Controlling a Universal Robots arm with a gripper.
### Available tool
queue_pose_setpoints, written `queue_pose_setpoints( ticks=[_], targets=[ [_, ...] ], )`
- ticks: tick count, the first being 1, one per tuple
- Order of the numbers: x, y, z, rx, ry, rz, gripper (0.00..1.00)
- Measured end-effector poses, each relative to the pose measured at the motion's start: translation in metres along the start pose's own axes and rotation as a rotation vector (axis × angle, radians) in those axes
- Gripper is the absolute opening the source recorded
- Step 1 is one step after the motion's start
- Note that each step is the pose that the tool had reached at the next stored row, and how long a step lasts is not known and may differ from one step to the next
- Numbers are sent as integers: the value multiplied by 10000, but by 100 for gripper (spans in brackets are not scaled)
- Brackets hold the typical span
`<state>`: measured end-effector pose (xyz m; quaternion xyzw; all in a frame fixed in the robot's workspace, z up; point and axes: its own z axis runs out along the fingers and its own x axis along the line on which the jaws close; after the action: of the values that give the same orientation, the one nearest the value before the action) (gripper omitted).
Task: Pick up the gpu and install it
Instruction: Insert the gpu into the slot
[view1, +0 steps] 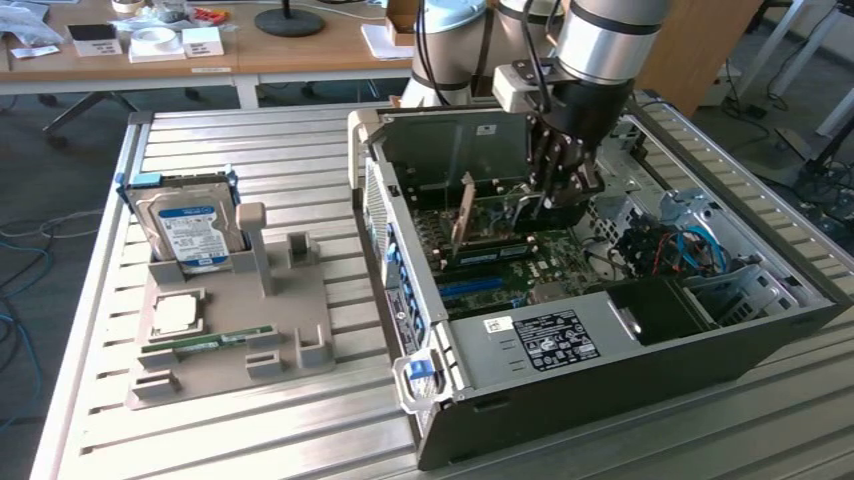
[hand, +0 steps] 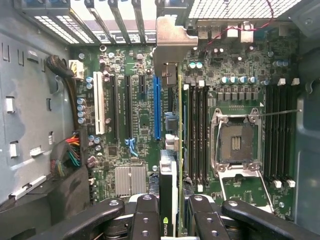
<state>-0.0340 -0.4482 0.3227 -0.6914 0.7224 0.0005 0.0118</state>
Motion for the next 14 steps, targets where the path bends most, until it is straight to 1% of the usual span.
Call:
queue_pose_setpoints(
  ticks=[3, 8, 14],
  targets=[
    [28, 16, 8, -1, -2, -11, 27],
    [32, 24, 67, -1, -3, -15, 27],
    [32, 24, 70, -1, -3, -15, 27]
  ],
)
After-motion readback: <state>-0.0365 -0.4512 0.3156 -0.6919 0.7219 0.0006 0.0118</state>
